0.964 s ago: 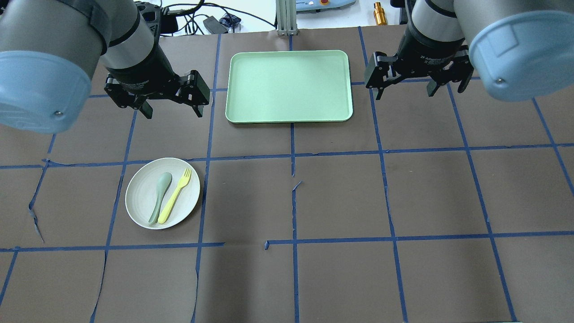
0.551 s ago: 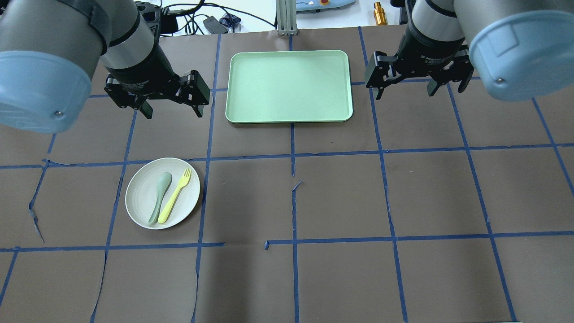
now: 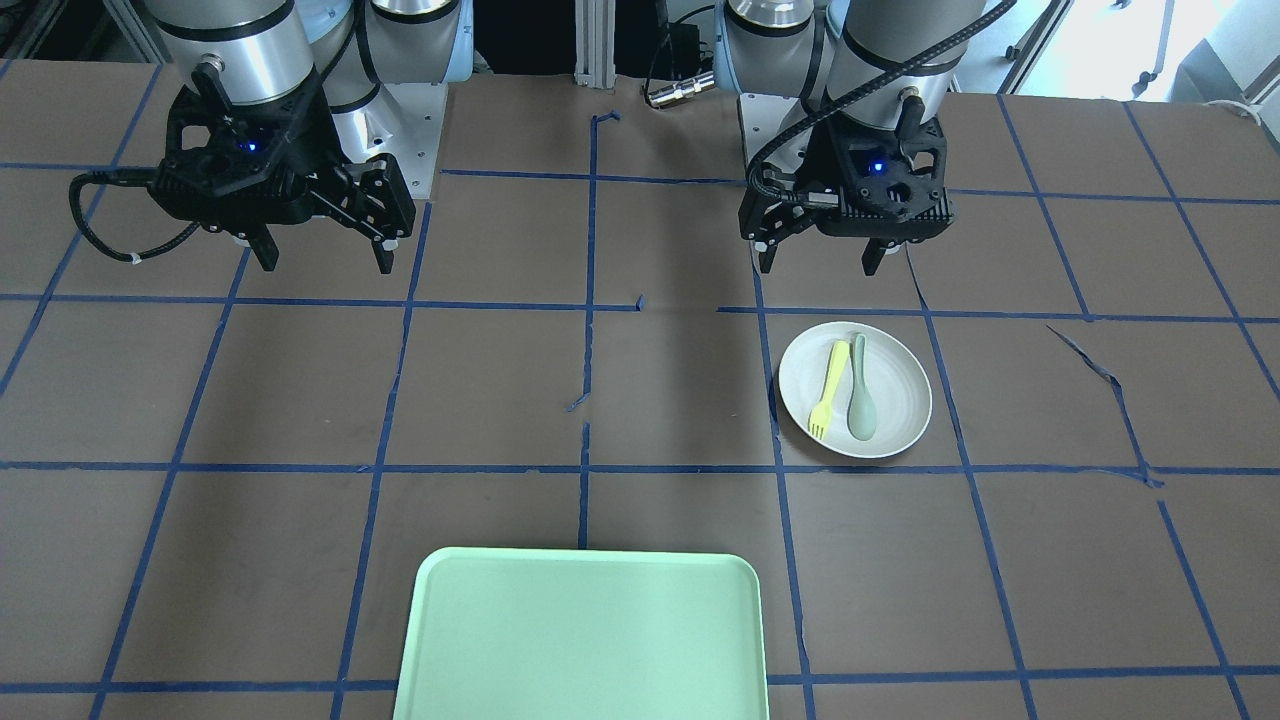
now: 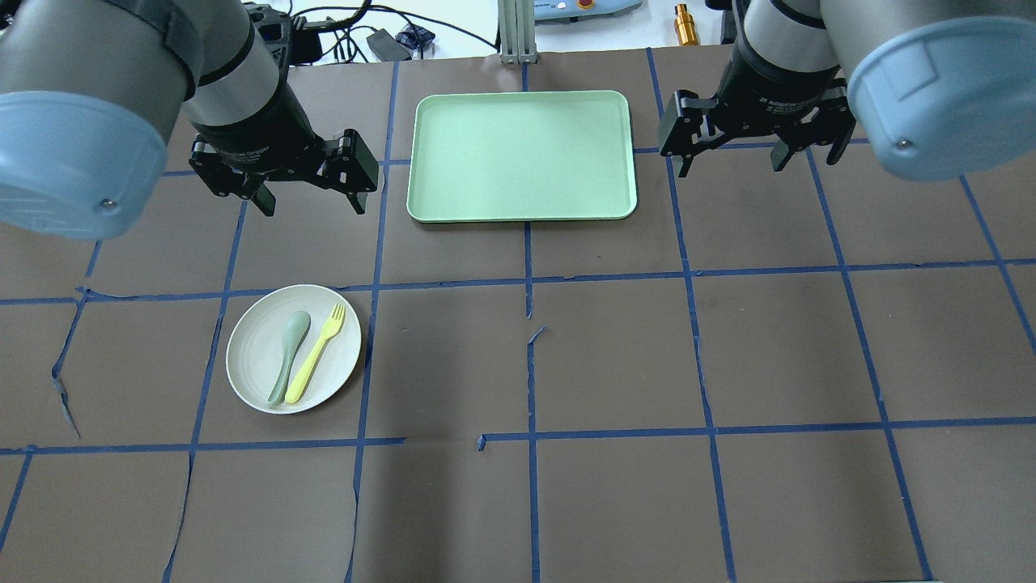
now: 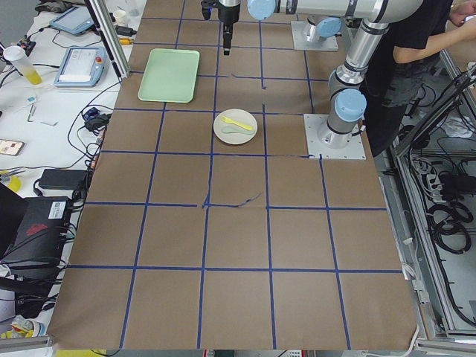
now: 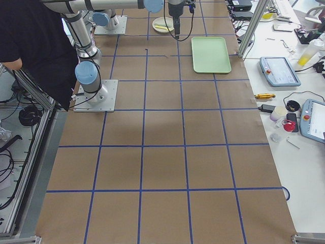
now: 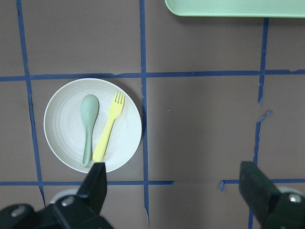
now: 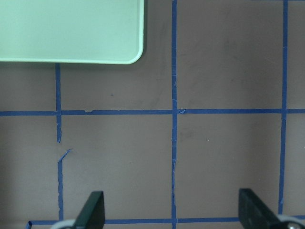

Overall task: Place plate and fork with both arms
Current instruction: 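Lower the left gripper to the rim of the white plate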

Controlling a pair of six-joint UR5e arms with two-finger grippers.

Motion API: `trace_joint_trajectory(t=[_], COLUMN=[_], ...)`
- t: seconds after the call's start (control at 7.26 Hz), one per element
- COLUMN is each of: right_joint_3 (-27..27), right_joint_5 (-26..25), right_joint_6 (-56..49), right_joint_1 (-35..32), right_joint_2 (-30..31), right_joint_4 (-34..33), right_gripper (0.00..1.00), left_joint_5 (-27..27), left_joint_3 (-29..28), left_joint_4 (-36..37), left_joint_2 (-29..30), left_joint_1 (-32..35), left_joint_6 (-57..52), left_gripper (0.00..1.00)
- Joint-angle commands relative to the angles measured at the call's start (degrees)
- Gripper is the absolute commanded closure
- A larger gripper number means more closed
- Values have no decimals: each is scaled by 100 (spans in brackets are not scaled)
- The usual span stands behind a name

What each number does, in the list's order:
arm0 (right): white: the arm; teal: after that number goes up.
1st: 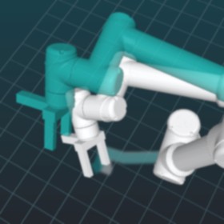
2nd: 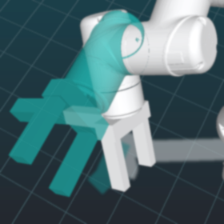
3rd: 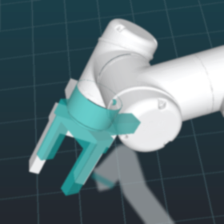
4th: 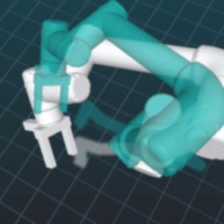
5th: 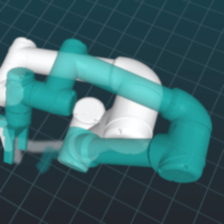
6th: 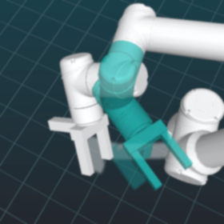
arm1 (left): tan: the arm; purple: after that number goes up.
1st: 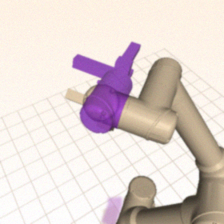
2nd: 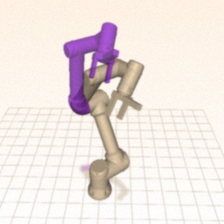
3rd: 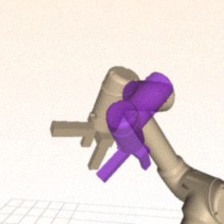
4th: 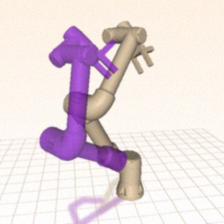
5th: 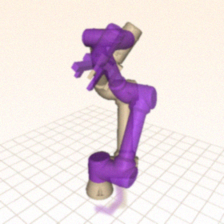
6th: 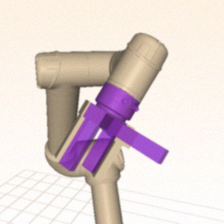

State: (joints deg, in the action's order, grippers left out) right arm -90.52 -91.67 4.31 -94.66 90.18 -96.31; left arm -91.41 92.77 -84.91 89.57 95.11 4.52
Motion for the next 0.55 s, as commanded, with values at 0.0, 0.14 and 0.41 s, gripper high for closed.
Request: trace_joint_trajectory(t=[0.0,0.14,0.41], right_joint_3=[-10,-19,-36], right_joint_5=[0,0,0], right_joint_6=[0,0,0], right_joint_1=[0,0,0], right_joint_2=[0,0,0], right_joint_4=[-2,7,7], right_gripper=[0,0,0], left_joint_5=[-60,-9,27], left_joint_3=[309,668,1249], left_joint_4=[-34,26,298], left_joint_2=[-1,51,86], left_joint_1=[-262,-699,-1588], left_joint_6=[-457,-556,-1170], left_gripper=[0,0,5])
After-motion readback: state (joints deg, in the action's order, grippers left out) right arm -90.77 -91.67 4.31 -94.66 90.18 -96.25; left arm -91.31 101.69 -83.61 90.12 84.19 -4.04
